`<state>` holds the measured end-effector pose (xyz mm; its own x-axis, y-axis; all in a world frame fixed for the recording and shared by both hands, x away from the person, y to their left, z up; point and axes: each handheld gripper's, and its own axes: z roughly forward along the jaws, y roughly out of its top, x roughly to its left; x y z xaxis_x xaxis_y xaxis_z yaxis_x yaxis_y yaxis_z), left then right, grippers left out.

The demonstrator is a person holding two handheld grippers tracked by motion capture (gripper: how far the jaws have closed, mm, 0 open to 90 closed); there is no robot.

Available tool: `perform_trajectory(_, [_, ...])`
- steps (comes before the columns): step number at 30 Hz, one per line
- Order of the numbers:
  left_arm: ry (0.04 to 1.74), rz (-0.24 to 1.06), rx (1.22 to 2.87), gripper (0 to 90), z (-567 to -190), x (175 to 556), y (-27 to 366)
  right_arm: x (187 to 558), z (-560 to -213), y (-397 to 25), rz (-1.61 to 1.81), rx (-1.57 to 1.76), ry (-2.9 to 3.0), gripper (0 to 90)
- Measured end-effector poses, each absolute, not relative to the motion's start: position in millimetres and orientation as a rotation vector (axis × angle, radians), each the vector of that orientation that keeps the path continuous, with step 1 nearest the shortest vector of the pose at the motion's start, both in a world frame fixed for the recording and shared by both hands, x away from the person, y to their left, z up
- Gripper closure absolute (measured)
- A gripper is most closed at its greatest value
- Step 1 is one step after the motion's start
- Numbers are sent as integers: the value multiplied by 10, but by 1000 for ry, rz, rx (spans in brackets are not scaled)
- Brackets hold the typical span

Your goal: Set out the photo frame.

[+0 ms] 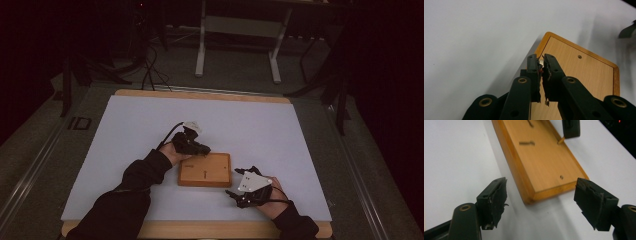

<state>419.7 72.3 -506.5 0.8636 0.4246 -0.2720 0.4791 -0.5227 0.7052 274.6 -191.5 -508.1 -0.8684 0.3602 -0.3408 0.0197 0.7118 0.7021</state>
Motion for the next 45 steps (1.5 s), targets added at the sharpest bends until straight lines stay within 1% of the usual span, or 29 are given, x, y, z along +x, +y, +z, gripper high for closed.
perform_trajectory(3, [655,-103,2188,847,-5068,4223,727,2746,-5094,-1909,981,271,2452,265])
perform_trajectory(10, [655,-139,2196,847,-5063,4276,729,2620,-5213,-1728,749,105,2333,278])
perform_trajectory(13, [660,-148,2194,847,-5063,4283,725,2586,-5272,-1660,667,65,2280,343])
perform_trajectory(15, [660,-148,2194,847,-5063,4283,725,2581,-5285,-1646,646,52,2278,343])
perform_trajectory(16, [660,-155,2196,847,-5062,4294,726,2574,-5311,-1627,585,-6,2256,390])
perform_trajectory(17, [660,-156,2196,847,-5062,4297,726,2563,-5327,-1617,563,-21,2242,403])
perform_trajectory(19, [662,-158,2196,847,-5063,4300,727,2544,-5368,-1600,511,-57,2204,459])
perform_trajectory(23, [663,-167,2200,847,-5060,4309,728,2507,-5456,-1578,423,-151,2145,508])
perform_trajectory(26, [662,-166,2203,847,-5059,4309,726,2482,-5498,-1568,391,-198,2094,520])
perform_trajectory(27, [667,-167,2204,847,-5056,4307,722,2469,-5514,-1565,384,-224,2072,541])
perform_trajectory(33, [672,-173,2201,847,-5058,4314,721,2408,-5630,-1535,313,-378,1942,593])
perform_trajectory(35, [676,-179,2199,847,-5060,4320,723,2401,-5660,-1525,298,-399,1922,620])
perform_trajectory(37, [674,-177,2202,847,-5059,4318,722,2410,-5681,-1516,289,-397,1904,626])
perform_trajectory(38, [676,-176,2202,847,-5058,4317,721,2414,-5679,-1514,289,-397,1902,648])
perform_trajectory(45, [672,-170,2207,846,-5055,4314,717,2421,-5702,-1498,280,-403,1883,657])
